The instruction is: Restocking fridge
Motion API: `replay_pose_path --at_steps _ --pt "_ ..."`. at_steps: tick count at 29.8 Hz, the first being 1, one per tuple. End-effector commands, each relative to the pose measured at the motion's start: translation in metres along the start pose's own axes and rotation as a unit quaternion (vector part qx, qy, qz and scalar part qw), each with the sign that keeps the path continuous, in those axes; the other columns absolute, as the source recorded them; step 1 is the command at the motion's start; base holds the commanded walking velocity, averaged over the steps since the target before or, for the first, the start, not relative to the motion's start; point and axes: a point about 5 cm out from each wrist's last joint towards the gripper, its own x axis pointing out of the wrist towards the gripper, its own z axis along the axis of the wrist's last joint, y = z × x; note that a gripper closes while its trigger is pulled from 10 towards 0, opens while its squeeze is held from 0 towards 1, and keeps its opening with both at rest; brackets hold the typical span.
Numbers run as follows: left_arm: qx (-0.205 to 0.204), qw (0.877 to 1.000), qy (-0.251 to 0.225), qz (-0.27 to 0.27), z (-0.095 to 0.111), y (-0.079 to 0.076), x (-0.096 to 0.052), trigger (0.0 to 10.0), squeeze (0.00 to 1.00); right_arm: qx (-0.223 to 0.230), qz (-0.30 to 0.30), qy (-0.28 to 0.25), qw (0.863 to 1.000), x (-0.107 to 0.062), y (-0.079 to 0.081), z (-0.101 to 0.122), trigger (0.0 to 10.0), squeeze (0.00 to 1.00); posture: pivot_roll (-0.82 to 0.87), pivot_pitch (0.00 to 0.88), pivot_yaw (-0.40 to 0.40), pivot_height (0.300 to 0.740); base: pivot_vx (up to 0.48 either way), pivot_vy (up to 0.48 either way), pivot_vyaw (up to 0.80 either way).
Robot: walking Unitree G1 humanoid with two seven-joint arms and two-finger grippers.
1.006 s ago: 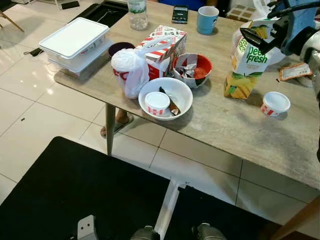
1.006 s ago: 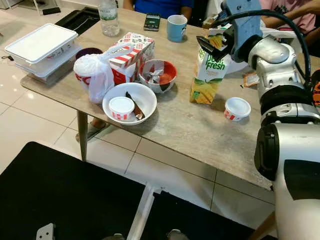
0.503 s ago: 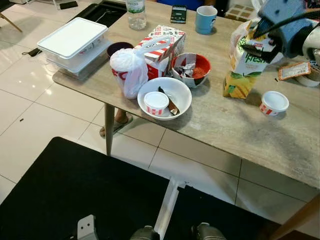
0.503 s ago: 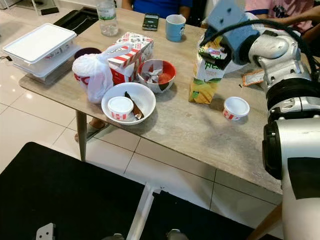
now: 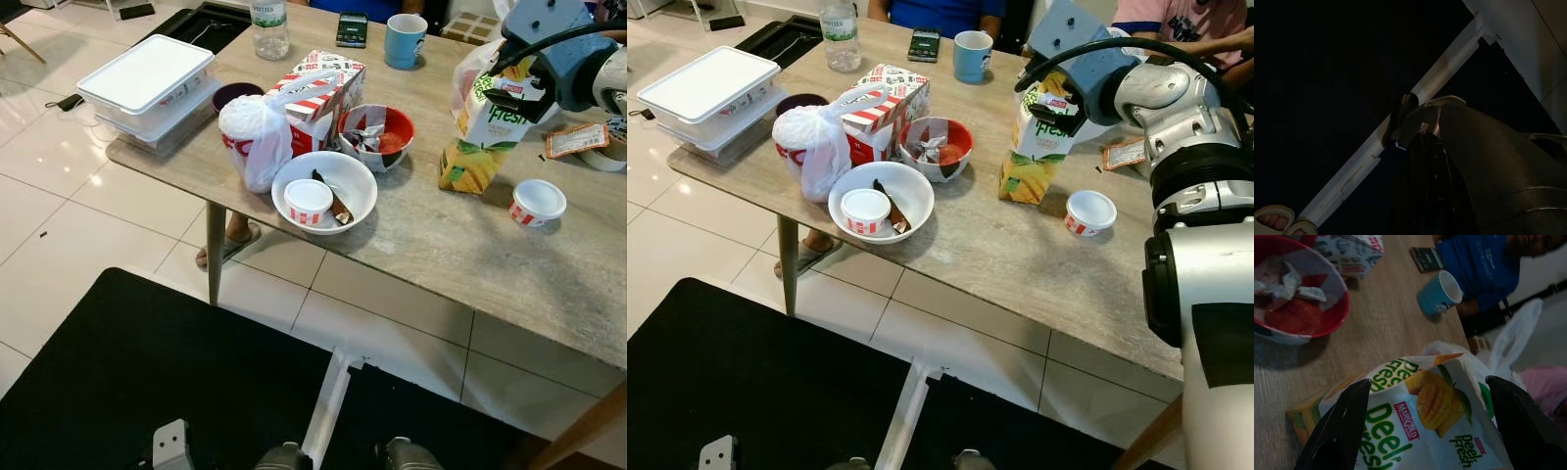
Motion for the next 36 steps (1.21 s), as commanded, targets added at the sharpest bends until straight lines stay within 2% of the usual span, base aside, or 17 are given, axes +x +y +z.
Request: replay_pose_path --at_steps 1,4,5,7,8,17,20,25,32,36 --pt "-0.002 0.999 0.042 -0.002 -0.024 -0.004 -0.004 10.0 0.00 0.034 -0.007 0.000 0.999 -0.004 -0.005 -0.004 10.0 0.00 0.01 0.172 -0.058 0.740 0.000 0.000 0.00" --pt "-0.002 0.999 0.043 -0.004 -0.024 -0.005 -0.004 10.0 0.00 0.060 -0.013 -0.024 0.998 -0.005 -0.008 0.001 10.0 0.00 0.01 0.166 -0.058 0.740 0.000 0.000 0.00" --pt "-0.001 0.999 0.042 -0.006 -0.023 -0.007 -0.003 10.0 0.00 0.071 -0.016 -0.048 0.996 -0.007 -0.011 0.006 10.0 0.00 0.00 0.163 -0.059 0.740 0.000 0.000 0.00" --pt "0.000 0.999 0.042 -0.007 -0.023 -0.008 -0.002 10.0 0.00 0.063 -0.018 -0.056 0.996 -0.007 -0.012 0.008 10.0 0.00 0.00 0.163 -0.059 0.740 0.000 0.000 0.00" --pt "0.000 0.999 0.042 -0.008 -0.022 -0.009 -0.002 10.0 0.00 0.034 -0.018 -0.065 0.997 -0.007 -0.011 0.011 10.0 0.00 0.00 0.161 -0.058 0.740 0.000 0.000 0.00" --pt "0.001 0.999 0.038 -0.010 -0.019 -0.009 -0.001 10.0 0.00 0.045 -0.012 -0.079 0.996 -0.004 -0.006 0.011 10.0 0.00 0.01 0.157 -0.059 0.740 0.000 0.000 0.00" --pt "0.001 0.999 0.041 -0.008 -0.022 -0.008 -0.002 10.0 0.00 0.028 -0.018 -0.039 0.999 0.001 0.000 0.000 10.0 0.00 0.01 0.162 -0.059 0.740 0.000 0.000 0.00" --pt "-0.001 0.999 0.045 -0.007 -0.026 -0.008 -0.004 10.0 0.00 0.044 -0.039 -0.026 0.998 0.001 -0.001 -0.005 10.0 0.00 0.02 0.166 -0.061 0.740 0.000 0.000 0.00" --pt "-0.002 0.999 0.046 -0.008 -0.027 -0.008 -0.004 10.0 0.00 0.040 -0.039 0.007 0.998 0.003 0.003 -0.015 10.0 0.00 0.02 0.169 -0.063 0.740 0.000 0.000 0.00" --pt "-0.002 0.999 0.042 -0.009 -0.024 -0.010 -0.002 10.0 0.00 0.076 -0.032 0.022 0.996 0.003 0.006 -0.022 10.0 0.00 0.02 0.170 -0.066 0.740 0.000 0.000 0.00"
